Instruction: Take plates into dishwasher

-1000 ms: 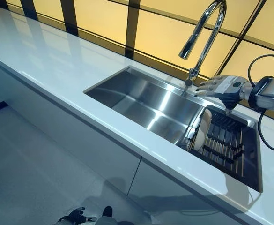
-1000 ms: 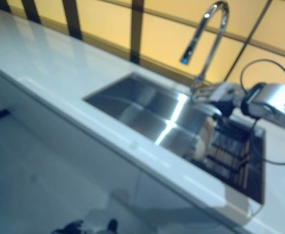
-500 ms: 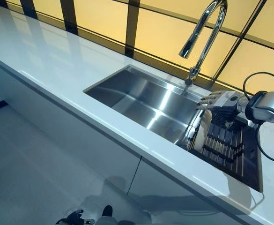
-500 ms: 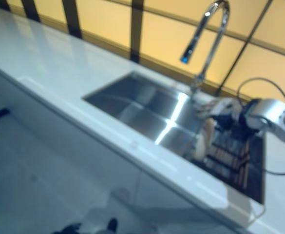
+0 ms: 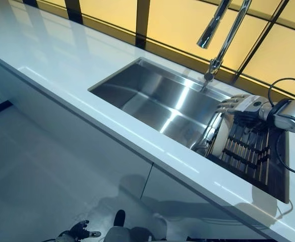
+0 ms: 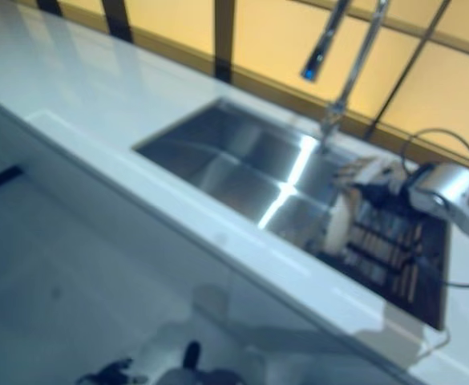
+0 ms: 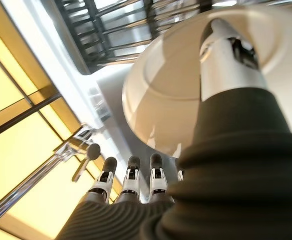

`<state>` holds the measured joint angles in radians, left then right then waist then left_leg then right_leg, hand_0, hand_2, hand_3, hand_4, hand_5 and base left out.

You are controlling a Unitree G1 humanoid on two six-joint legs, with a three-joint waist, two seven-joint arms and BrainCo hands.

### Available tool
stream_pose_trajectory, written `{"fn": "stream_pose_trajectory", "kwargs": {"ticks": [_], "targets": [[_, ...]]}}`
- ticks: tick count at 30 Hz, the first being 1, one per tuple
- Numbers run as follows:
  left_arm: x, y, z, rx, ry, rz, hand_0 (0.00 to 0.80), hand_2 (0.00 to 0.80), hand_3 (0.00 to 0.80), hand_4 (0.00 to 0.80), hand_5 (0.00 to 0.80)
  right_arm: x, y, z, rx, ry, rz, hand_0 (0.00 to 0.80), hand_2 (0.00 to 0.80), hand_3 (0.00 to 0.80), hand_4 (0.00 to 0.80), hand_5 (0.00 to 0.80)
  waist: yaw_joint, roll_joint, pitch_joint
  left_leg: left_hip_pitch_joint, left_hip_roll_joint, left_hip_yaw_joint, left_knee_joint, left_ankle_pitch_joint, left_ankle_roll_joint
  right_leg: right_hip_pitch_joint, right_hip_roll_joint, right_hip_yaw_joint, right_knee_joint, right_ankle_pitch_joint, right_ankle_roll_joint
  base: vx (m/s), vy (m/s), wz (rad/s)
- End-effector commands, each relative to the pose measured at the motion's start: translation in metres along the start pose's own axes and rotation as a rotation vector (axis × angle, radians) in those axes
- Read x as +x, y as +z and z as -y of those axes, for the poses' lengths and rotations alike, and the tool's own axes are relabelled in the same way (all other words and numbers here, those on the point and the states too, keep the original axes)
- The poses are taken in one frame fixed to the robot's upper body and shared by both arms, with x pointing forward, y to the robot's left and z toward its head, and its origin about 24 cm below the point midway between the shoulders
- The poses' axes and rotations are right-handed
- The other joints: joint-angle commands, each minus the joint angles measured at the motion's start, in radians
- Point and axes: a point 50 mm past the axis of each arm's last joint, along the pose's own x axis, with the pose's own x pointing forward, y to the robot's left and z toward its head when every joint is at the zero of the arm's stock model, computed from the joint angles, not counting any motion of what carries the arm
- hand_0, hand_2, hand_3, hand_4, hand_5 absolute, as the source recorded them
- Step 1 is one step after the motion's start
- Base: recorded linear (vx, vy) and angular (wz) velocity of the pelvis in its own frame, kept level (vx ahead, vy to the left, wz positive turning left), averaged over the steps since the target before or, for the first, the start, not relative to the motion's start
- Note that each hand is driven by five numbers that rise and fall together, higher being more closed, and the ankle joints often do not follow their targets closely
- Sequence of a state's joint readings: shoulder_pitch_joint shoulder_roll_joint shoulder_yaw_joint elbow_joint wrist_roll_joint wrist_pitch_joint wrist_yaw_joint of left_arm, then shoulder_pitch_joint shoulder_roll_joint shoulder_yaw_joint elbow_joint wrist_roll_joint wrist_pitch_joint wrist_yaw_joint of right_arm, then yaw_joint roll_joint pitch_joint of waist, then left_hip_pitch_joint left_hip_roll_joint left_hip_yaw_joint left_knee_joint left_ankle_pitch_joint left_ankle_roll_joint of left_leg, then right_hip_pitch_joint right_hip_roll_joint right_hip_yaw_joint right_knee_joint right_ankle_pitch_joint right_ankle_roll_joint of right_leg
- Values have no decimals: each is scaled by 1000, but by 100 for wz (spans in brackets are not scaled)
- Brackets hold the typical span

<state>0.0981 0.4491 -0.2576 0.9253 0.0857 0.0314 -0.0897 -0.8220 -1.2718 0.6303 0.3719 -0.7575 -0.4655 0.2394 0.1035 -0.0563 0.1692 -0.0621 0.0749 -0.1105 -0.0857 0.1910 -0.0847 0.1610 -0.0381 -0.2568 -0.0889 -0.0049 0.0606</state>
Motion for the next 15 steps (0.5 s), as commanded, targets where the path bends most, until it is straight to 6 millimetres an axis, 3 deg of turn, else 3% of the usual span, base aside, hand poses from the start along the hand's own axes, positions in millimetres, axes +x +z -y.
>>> {"fn": "stream_pose_trajectory", "kwargs": {"ticks": [1, 15], "targets": [[1, 24, -21, 85, 29, 89, 0, 0, 0, 0, 0, -12, -29, 29, -20, -155, -173, 0, 0, 0, 0, 0, 48, -32, 45, 59, -14, 37, -2, -113, 14, -81, -19, -1, 89, -19, 4, -21, -51, 7], [0, 19, -23, 98, 27, 71, 0, 0, 0, 0, 0, -9, -34, 24, -3, -160, -186, 0, 0, 0, 0, 0, 49, -46, 28, 68, -2, 51, -2, -116, 9, -71, -13, 15, 82, -18, 10, 9, -9, 0]]}}
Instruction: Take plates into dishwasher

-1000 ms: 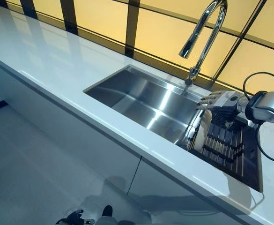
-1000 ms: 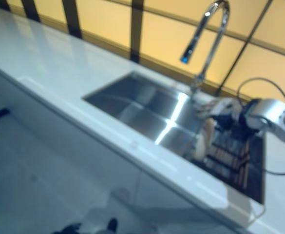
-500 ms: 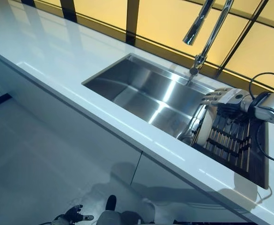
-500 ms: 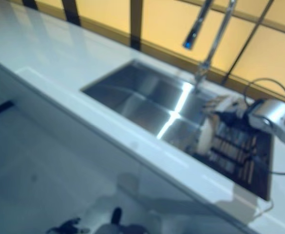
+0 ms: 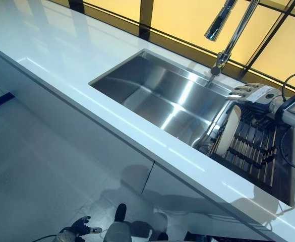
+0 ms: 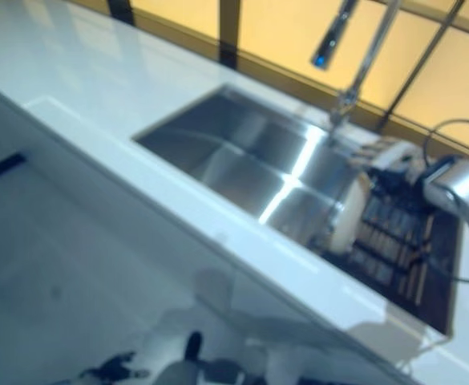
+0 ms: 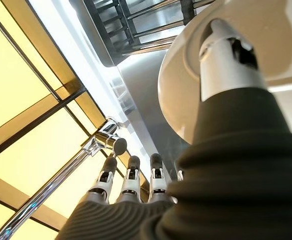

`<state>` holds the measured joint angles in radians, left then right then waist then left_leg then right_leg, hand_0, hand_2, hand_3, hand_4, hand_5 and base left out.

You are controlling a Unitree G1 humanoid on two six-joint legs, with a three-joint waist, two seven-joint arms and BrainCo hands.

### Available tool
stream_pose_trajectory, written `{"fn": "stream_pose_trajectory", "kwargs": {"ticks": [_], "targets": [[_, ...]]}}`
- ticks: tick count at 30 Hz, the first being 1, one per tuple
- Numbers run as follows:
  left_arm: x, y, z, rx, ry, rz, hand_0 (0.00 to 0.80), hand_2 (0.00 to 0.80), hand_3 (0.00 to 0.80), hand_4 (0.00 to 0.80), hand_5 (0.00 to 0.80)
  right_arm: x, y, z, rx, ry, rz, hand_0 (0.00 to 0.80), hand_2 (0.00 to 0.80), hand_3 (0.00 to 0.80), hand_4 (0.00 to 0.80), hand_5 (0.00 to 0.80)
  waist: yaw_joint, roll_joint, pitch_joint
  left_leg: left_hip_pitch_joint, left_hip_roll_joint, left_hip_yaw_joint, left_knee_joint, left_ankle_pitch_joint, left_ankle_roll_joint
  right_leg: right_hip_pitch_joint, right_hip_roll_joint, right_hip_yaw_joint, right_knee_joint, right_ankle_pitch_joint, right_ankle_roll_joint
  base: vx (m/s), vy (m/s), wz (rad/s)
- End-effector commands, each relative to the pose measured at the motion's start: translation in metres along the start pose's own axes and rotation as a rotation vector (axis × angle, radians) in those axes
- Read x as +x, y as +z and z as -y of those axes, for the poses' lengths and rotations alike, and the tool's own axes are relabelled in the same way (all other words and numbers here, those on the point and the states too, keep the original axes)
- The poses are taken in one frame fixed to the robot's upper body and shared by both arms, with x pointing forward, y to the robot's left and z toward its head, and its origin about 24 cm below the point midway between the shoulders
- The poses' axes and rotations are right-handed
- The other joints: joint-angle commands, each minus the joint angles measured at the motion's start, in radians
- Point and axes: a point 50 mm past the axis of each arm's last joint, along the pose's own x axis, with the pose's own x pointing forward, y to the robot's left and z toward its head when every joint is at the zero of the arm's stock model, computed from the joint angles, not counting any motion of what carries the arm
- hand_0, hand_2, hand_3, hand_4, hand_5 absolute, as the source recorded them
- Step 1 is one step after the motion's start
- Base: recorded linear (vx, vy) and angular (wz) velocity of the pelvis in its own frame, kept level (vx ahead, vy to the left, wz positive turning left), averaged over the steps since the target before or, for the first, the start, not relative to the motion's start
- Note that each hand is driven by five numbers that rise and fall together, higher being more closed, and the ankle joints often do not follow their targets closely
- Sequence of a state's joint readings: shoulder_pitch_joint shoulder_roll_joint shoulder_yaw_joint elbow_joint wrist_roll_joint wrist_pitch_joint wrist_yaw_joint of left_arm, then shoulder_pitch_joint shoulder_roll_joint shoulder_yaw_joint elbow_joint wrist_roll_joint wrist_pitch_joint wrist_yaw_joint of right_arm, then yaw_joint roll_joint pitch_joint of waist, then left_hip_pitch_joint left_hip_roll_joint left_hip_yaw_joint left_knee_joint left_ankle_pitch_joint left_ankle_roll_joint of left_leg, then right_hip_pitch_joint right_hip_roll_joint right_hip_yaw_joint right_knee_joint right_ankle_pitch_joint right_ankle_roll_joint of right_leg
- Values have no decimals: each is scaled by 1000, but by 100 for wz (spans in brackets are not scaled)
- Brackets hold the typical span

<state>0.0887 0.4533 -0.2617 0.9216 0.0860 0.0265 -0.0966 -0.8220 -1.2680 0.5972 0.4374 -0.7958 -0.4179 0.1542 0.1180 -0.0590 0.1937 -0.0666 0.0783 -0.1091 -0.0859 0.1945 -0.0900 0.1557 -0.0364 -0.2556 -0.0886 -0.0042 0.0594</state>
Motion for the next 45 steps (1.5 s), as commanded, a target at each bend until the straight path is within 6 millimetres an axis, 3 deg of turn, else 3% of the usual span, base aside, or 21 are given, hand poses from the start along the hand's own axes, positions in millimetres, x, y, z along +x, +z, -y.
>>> {"fn": "stream_pose_trajectory", "kwargs": {"ticks": [1, 23, 41, 42, 43, 44, 45], "targets": [[-1, 14, -22, 93, 31, 54, 0, 0, 0, 0, 0, -2, -16, 27, -8, -107, -73, 0, 0, 0, 0, 0, 36, -45, 4, 72, -6, 50, -1, -119, 15, -66, -15, 14, 82, -18, 11, 0, 0, 0], [2, 32, -30, 105, 50, 97, 0, 0, 0, 0, 0, 13, 4, 32, -28, -99, -4, 0, 0, 0, 0, 0, 37, -33, 48, 34, -9, 49, 2, -107, 18, -110, -20, 15, 92, -6, 12, -13, 0, 0], [2, 38, -34, 95, 67, 117, 0, 0, 0, 0, 0, 11, 9, 15, 0, -14, 50, 0, 0, 0, 0, 0, 31, -34, 66, 22, -8, 54, 3, -104, 20, -131, -24, 13, 104, -4, 12, -5, -2, 0], [2, 38, -35, 94, 68, 118, 0, 0, 0, 0, 0, 10, 9, 14, 1, -4, 54, 125, 125, 125, 125, 125, 30, -34, 66, 22, -8, 55, 3, -105, 20, -131, -24, 13, 104, -3, 12, 0, 0, 0], [2, 38, -35, 93, 68, 118, 0, 0, 0, 0, 0, 10, 9, 13, 3, 0, 55, 125, 125, 125, 125, 125, 30, -34, 66, 22, -8, 55, 3, -105, 20, -131, -24, 13, 103, -3, 12, 0, 0, 0], [2, 39, -35, 92, 71, 118, 0, 0, 0, 0, 0, 9, 9, 11, 2, 5, 59, 223, 223, 223, 223, 223, 29, -36, 66, 23, -7, 57, 2, -105, 20, -131, -24, 14, 103, -3, 12, 0, 0, 0], [2, 38, -35, 93, 72, 118, 0, 0, 0, 0, 0, 8, 9, 10, -1, 8, 61, 232, 232, 232, 232, 232, 28, -37, 66, 23, -7, 57, 2, -105, 19, -131, -24, 15, 102, -2, 13, 0, 0, 0]]}}
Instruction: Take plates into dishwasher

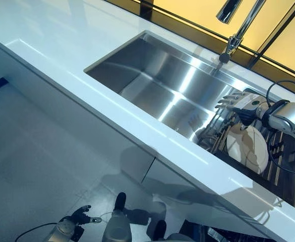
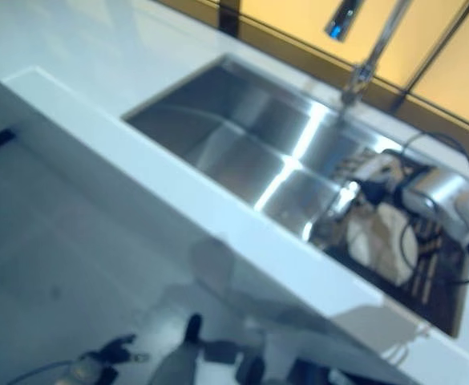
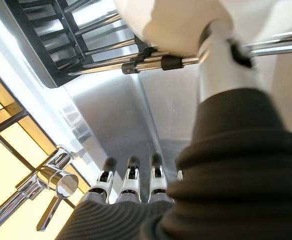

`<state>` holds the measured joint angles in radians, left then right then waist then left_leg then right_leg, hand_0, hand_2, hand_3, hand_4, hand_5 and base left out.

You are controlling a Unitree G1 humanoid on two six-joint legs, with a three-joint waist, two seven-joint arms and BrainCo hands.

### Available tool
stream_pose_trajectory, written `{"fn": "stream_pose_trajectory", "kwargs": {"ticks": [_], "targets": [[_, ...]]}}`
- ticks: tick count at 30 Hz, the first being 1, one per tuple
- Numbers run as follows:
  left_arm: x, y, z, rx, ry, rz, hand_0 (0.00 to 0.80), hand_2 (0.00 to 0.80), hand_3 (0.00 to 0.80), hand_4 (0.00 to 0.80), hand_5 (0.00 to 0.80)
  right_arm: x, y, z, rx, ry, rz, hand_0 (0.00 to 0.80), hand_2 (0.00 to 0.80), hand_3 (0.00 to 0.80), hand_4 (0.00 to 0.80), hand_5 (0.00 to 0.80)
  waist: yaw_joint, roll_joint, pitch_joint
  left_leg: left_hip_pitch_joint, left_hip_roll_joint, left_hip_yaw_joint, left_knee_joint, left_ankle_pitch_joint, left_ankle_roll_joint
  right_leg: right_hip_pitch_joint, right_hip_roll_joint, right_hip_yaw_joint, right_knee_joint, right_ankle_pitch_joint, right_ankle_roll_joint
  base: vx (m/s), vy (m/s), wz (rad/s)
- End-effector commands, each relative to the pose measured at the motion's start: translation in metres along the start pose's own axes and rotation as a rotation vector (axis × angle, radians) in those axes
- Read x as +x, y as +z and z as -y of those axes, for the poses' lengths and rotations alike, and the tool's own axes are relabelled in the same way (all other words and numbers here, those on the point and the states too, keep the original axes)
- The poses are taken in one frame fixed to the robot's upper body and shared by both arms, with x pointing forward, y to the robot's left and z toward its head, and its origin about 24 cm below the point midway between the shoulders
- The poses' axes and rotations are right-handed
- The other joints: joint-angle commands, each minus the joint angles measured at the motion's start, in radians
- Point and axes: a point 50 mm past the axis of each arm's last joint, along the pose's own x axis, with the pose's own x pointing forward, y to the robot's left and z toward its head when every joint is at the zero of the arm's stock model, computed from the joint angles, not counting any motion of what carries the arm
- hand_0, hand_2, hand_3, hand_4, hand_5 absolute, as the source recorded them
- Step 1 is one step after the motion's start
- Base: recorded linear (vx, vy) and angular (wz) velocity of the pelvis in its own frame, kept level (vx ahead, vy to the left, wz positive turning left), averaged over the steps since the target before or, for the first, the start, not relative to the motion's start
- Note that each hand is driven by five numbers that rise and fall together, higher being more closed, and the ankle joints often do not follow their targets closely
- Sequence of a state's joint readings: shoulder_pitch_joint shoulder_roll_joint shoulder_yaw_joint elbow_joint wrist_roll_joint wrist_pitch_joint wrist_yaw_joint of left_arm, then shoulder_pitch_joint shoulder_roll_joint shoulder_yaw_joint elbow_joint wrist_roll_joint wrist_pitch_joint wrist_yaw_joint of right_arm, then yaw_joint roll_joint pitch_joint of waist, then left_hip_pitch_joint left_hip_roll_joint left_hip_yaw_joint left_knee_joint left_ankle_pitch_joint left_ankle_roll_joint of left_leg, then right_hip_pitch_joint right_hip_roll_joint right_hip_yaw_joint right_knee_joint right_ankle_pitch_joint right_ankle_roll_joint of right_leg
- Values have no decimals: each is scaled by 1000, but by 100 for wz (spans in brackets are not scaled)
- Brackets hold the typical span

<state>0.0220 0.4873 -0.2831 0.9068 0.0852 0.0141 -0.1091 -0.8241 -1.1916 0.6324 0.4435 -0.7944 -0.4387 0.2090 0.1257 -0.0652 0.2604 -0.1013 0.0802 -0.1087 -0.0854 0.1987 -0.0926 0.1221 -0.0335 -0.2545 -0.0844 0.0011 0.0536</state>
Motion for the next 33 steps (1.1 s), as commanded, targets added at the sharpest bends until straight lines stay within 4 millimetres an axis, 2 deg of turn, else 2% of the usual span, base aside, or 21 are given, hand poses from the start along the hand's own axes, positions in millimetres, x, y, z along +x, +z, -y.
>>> {"fn": "stream_pose_trajectory", "kwargs": {"ticks": [1, 2, 3, 5, 6, 8, 11, 16, 19, 22, 23, 27, 29, 33], "targets": [[0, 12, -17, 50, 43, 44, 0, 0, 0, 0, 0, -10, -15, 17, -28, -37, -32, 326, 326, 326, 326, 326, 21, -31, 0, 58, -9, 57, 1, -109, 22, -97, -27, 14, 98, -7, 18, 0, 0, 0], [0, 12, -17, 49, 46, 45, 0, 0, 0, 0, 0, -10, -16, 17, -26, -36, -34, 424, 424, 424, 424, 424, 20, -33, 0, 57, -9, 58, 1, -109, 22, -98, -26, 14, 98, -7, 18, 0, 0, 0], [0, 12, -18, 49, 47, 45, 0, 0, 0, 0, 0, -11, -16, 18, -25, -39, -36, 405, 405, 405, 405, 405, 19, -34, 0, 58, -9, 59, 0, -109, 22, -98, -26, 16, 96, -6, 18, 0, 0, 0], [0, 12, -18, 45, 46, 45, 0, 0, 0, 0, 0, -12, -18, 17, -22, -46, -42, 100, 100, 100, 100, 100, 16, -35, -1, 58, -8, 61, 0, -110, 22, -98, -26, 18, 96, -6, 18, 0, 0, 0], [0, 11, -18, 42, 47, 45, 0, 0, 0, 0, 0, -13, -20, 17, -5, -61, -60, 0, 0, 0, 0, 0, 14, -36, -2, 58, -8, 63, 0, -109, 22, -99, -25, 19, 95, -5, 19, 0, 0, 0], [0, 11, -16, 37, 45, 44, 0, 0, 0, 0, 0, -14, -22, 16, 34, -79, -88, 0, 0, 0, 0, 0, 12, -38, -5, 61, -7, 65, -1, -111, 21, -98, -25, 22, 93, -4, 21, 0, 0, 0], [0, 11, -12, 21, 42, 47, 0, 0, 0, 0, 0, -18, -32, 19, 185, -163, -176, 0, 0, 0, 0, 0, 3, -35, -7, 63, -7, 69, -2, -111, 23, -98, -24, 28, 93, -3, 21, -1, 29, -1], [2, 10, -2, -25, 35, 52, 0, 0, 0, 0, 0, -34, -53, 13, 523, -386, -348, 0, 0, 0, 0, 0, -17, -20, -7, 72, -6, 79, -2, -117, 25, -96, -24, 40, 97, -5, 21, 11, 72, -3], [2, 5, 6, -54, 31, 42, 0, 0, 0, 0, 0, -47, -65, -1, 876, -501, -455, 0, 0, 0, 0, 0, -38, -9, -4, 77, -8, 87, -2, -123, 28, -99, -25, 50, 104, -8, 19, 8, 74, -6], [3, 3, 9, -77, 30, 36, 0, 0, 0, 0, 0, -49, -63, -17, 1189, -553, -480, 0, 0, 0, 0, 0, -54, 0, 1, 79, -10, 94, 0, -129, 28, -105, -27, 59, 109, -11, 16, -13, 69, -7], [4, 4, 10, -87, 29, 36, 0, 0, 0, 0, 0, -47, -59, -27, 1306, -546, -484, 0, 0, 0, 0, 0, -61, 5, 4, 79, -11, 100, 2, -132, 28, -109, -28, 61, 113, -12, 14, -26, 64, -4], [5, 4, 12, -99, 30, 31, 0, 0, 0, 0, 0, -46, -56, -51, 1463, -485, -517, 0, 0, 0, 0, 0, -73, 15, 7, 82, -16, 109, 6, -139, 29, -113, -33, 66, 114, -11, 13, -11, 45, -6], [5, 4, 14, -96, 29, 30, 0, 0, 0, 0, 0, -46, -56, -61, 1492, -427, -515, 0, 0, 0, 0, 0, -73, 17, 8, 85, -20, 112, 10, -142, 30, -111, -37, 67, 113, -10, 13, 15, 35, -15], [5, 5, 17, -85, 22, 33, 0, 0, 0, 0, 0, -40, -54, -67, 1491, -309, -487, 0, 0, 0, 0, 0, -67, 21, 10, 90, -32, 113, 19, -147, 35, -105, -45, 67, 112, -4, 14, 28, 43, -10]]}}
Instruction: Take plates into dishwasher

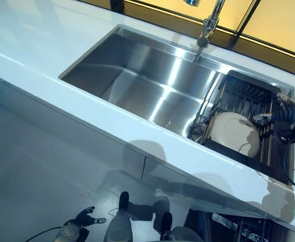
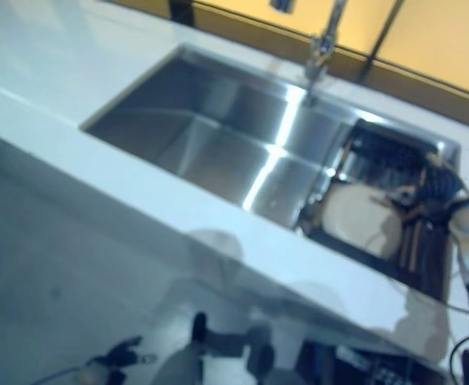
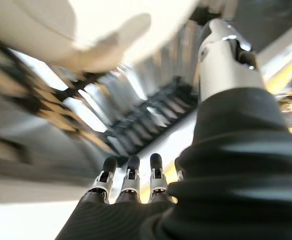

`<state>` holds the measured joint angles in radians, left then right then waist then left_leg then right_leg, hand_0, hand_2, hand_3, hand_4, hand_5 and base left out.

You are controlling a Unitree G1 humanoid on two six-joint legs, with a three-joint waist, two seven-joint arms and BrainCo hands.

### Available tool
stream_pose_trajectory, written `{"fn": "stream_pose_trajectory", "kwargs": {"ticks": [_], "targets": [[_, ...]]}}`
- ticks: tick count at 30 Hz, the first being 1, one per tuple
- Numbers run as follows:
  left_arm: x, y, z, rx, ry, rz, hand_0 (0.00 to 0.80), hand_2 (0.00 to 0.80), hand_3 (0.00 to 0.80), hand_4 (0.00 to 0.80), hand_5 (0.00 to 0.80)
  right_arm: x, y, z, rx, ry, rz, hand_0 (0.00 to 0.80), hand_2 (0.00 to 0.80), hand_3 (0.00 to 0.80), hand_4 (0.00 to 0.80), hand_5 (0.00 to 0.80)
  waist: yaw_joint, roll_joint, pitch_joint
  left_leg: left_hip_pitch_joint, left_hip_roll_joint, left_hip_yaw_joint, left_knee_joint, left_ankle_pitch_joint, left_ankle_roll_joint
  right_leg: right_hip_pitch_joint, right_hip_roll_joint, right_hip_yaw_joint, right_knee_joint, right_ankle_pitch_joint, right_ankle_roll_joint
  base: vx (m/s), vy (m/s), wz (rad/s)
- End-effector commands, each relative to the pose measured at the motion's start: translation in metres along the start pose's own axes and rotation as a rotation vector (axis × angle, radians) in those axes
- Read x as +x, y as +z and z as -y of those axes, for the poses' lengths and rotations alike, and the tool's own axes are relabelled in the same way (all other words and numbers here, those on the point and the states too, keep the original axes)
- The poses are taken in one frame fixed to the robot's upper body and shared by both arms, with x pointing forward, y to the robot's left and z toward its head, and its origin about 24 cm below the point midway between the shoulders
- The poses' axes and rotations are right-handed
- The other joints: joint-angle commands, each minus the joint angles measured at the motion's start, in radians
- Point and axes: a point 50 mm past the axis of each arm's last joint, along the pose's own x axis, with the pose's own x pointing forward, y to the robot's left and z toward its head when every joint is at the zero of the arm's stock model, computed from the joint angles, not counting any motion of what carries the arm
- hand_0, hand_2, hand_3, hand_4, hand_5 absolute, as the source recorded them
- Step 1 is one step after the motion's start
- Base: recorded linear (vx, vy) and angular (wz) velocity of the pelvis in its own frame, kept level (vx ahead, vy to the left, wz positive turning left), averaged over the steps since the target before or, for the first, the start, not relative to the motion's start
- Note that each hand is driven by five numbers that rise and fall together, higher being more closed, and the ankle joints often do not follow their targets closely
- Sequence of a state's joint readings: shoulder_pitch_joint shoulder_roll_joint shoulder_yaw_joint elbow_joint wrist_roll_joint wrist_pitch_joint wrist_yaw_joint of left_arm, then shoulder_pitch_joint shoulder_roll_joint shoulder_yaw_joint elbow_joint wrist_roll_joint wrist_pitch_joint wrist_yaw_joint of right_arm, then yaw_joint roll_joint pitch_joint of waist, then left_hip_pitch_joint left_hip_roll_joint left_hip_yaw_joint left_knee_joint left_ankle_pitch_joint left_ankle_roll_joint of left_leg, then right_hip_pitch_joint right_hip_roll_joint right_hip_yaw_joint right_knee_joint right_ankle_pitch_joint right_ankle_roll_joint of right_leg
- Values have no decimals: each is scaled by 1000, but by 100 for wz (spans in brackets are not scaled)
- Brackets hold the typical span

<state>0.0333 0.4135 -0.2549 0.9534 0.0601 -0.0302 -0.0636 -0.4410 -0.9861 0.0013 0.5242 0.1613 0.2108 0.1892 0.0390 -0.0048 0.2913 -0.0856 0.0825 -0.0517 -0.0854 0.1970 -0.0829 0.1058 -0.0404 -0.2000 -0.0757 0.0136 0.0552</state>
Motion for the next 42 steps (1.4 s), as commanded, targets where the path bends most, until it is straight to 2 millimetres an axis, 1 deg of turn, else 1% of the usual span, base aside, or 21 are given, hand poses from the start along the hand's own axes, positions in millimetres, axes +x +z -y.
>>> {"fn": "stream_pose_trajectory", "kwargs": {"ticks": [1, 3, 9, 10, 14, 16, 19, 22, 24, 26, 27, 28, 31, 33, 35, 36, 37, 42], "targets": [[3, 7, -5, 10, 19, 19, 0, 0, 0, 0, 0, 3, 30, 6, -34, 59, 91, 0, 0, 0, 0, 0, 22, -38, -19, 73, -38, 54, 22, -148, 27, -89, -41, 14, 102, -14, 14, 6, 69, -5], [3, 9, -7, 16, 17, 25, 0, 0, 0, 0, 0, 5, 34, 5, -54, 98, 88, 0, 0, 0, 0, 0, 25, -37, -16, 71, -45, 54, 27, -151, 30, -91, -45, 17, 100, -9, 16, -17, 75, -1], [3, 13, -9, 32, 10, 35, 0, 0, 0, 0, 0, 12, 62, 8, -136, 124, 136, 0, 0, 0, 0, 0, 35, -37, -6, 71, -72, 61, 39, -167, 50, -96, -66, 41, 86, 17, 35, -19, 130, -13], [3, 14, -10, 32, 10, 37, 0, 0, 0, 0, 0, 12, 70, 10, -163, 110, 150, 0, 0, 0, 0, 0, 36, -39, -4, 72, -78, 66, 38, -170, 55, -99, -71, 50, 83, 25, 43, -36, 187, -21], [2, 15, -12, 30, 13, 44, 0, 0, 0, 0, 0, 13, 91, 23, -214, 67, 174, 0, 0, 0, 0, 0, 41, -47, -5, 78, -94, 77, 35, -179, 71, -111, -85, 74, 79, 52, 68, -37, 191, -22], [1, 15, -14, 28, 17, 43, 0, 0, 0, 0, 0, 12, 99, 28, -223, 67, 177, 0, 0, 0, 0, 0, 42, -54, -8, 79, -103, 81, 37, -187, 81, -118, -95, 86, 78, 68, 83, -44, 218, -26], [0, 13, -17, 27, 22, 34, 0, 0, 0, 0, 0, 12, 104, 32, -255, 115, 138, 0, 0, 0, 0, 0, 45, -65, -12, 83, -115, 81, 40, -196, 95, -129, -109, 102, 89, 84, 103, -24, 226, -30], [-1, 7, -20, 31, 20, 2, 0, 0, 0, 0, 0, 11, 109, 36, -270, 184, 84, 0, 0, 0, 0, 0, 52, -78, -27, 89, -122, 65, 38, -196, 102, -132, -119, 119, 111, 89, 113, 28, 181, -26], [-1, 4, -20, 39, 16, -12, 0, 0, 0, 0, 0, 11, 113, 38, -286, 179, 75, 0, 0, 0, 0, 0, 52, -82, -33, 93, -123, 60, 35, -194, 103, -134, -123, 123, 123, 93, 114, 33, 144, -32], [-2, -3, -20, 50, 8, -38, 0, 0, 0, 0, 0, 11, 126, 45, -295, 155, 76, 0, 0, 0, 0, 0, 54, -92, -43, 109, -123, 68, 17, -194, 103, -147, -134, 116, 144, 120, 119, 14, 169, -43], [-2, -3, -19, 49, 8, -39, 0, 0, 0, 0, 0, 12, 127, 45, -294, 154, 78, 0, 0, 0, 0, 0, 54, -91, -43, 109, -123, 68, 16, -194, 103, -148, -134, 116, 144, 121, 120, -14, 139, -51], [-2, -3, -20, 44, 8, -45, 0, 0, 0, 0, 0, 12, 135, 49, -297, 135, 76, 0, 0, 0, 0, 0, 55, -96, -50, 112, -122, 71, 12, -197, 104, -148, -135, 118, 139, 123, 122, -14, 91, -41], [-2, -5, -22, 30, 6, -59, 0, 0, 0, 0, 0, 11, 142, 58, -315, 105, 58, 0, 0, 0, 0, 0, 55, -107, -73, 117, -121, 70, 7, -208, 104, -138, -134, 132, 99, 126, 125, 8, 58, -32], [-2, -9, -21, 22, 8, -73, 0, 0, 0, 0, 0, 10, 145, 65, -321, 100, 53, 0, 0, 0, 0, 0, 61, -123, -91, 122, -119, 75, 7, -218, 103, -132, -135, 130, 60, 142, 133, 46, -16, -40], [-2, -11, -21, 20, 9, -81, 0, 0, 0, 0, 0, 10, 148, 67, -327, 105, 48, 0, 0, 0, 0, 0, 65, -134, -100, 128, -118, 79, 8, -225, 102, -129, -134, 129, 35, 154, 138, 58, -47, -18], [-2, -13, -21, 10, 16, -89, 0, 0, 0, 0, 0, 10, 149, 69, -340, 115, 43, 0, 0, 0, 0, 0, 66, -145, -110, 135, -118, 84, 10, -233, 101, -128, -133, 130, 9, 172, 144, 94, -73, -5], [-3, -14, -20, 7, 18, -94, 0, 0, 0, 0, 0, 9, 151, 71, -340, 122, 42, 0, 0, 0, 0, 0, 67, -150, -114, 140, -117, 86, 12, -238, 101, -132, -133, 131, -1, 182, 147, 126, -102, -1], [-4, -17, -29, 9, 44, -111, 0, 0, 0, 0, 0, 10, 168, 65, -304, 152, 72, 0, 0, 0, 0, 0, 65, -167, -111, 165, -107, 96, 30, -260, 93, -179, -136, 118, -3, 231, 157, 120, -120, -1]]}}
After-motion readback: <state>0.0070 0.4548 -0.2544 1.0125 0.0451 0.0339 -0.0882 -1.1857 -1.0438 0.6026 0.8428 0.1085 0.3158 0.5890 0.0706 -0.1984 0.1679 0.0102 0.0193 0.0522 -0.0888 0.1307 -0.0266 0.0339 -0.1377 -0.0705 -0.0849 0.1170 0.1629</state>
